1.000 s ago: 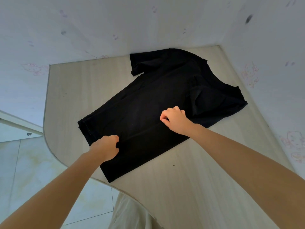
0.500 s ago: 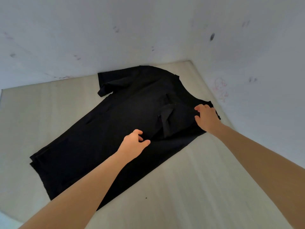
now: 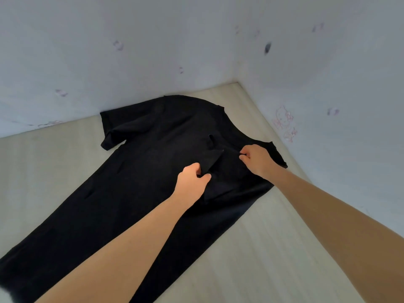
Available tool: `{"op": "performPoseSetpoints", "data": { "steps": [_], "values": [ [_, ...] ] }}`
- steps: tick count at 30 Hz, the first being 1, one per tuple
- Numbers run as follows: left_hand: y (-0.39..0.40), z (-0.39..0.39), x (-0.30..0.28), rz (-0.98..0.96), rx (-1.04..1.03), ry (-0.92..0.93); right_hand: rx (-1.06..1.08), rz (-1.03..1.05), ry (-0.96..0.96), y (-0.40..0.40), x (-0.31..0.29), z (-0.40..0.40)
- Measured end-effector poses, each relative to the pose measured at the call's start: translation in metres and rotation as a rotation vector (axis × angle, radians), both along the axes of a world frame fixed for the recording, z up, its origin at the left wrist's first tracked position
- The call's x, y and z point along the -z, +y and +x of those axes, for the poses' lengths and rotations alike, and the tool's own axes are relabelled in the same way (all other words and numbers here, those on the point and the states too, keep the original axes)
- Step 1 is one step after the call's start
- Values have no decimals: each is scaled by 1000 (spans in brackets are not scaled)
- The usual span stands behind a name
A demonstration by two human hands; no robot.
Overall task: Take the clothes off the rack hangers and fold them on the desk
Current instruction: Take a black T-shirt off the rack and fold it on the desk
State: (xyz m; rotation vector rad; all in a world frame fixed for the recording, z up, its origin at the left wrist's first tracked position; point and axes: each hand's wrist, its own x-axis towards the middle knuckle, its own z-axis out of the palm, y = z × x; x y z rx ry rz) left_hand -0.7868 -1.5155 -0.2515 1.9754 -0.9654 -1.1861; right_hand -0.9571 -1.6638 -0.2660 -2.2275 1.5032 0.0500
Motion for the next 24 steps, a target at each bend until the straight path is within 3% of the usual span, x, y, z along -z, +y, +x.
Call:
{"op": "performPoseSetpoints", "data": {
  "steps": [3,6,10,13,19,24],
  "values": [
    [-2,20,-14,-176,-96,239,56,-132,-181,-6,-14,9],
    [1,36,-11,-229,-339,290,66,-234,-282,-12,-26,27],
    [-6,51,5,40,-496,507,38,-34,-82,-9,-14,45],
    [-20,66,10,48,-535,515,41,-3,69,-6,-8,52],
    [-37,101,11,83,-487,237,25,26,265,-11,-9,64],
    [-25,151,20,56,-389,-278,-14,-8,190,-35,-24,99]
  ]
}}
